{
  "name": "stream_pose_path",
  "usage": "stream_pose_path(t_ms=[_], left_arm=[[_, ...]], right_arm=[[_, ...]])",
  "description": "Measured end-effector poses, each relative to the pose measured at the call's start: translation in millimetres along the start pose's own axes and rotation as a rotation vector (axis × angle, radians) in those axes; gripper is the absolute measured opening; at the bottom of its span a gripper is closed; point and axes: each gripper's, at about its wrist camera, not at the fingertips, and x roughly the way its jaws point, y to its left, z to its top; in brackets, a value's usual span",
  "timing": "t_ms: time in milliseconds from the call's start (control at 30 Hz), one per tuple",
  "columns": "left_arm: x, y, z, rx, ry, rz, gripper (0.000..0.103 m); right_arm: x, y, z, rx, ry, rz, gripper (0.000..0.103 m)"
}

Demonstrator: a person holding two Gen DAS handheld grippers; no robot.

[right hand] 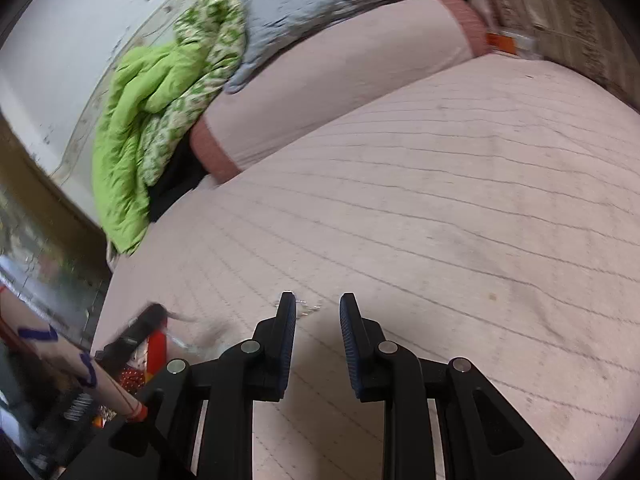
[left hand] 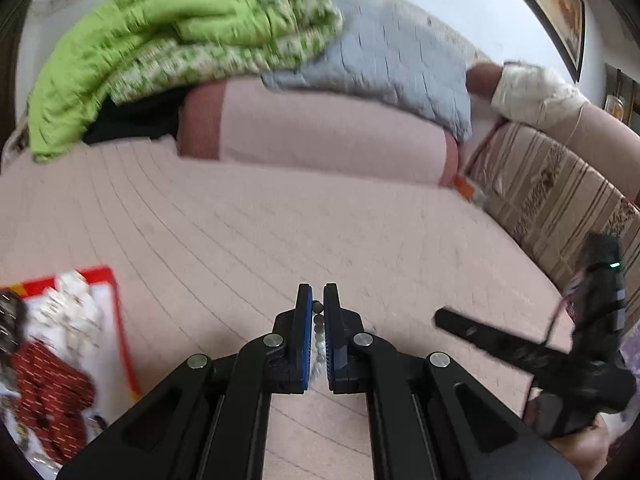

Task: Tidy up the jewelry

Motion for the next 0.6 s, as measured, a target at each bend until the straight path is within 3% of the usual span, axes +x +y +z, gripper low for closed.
stream_pose_path(t_ms=[67,167,267,600], left_arm=[[-4.2,5.1,2.2,0.000,-0.010,0.010,0.005],[-6.0,13.9,1.2,-0.014,-0.007,0.018,0.005],[-6.7,20.6,2.8,-0.019,-0.010,0.019,0.005],[2.8,26.2,1.8,-0.020,0.018,0.022,0.005]], right_arm=[[12.4,10.3,1.2,-0.062,0.027,0.005,0.025],[34.1,27.8,2.0,-0.173,0.066,0.011,0.037],[51.9,41.3,-1.6,-0.277,0.087,-0.016,0.037],[95.9,52.1,-8.8,-0.414,0.143,-0.103,0.037]])
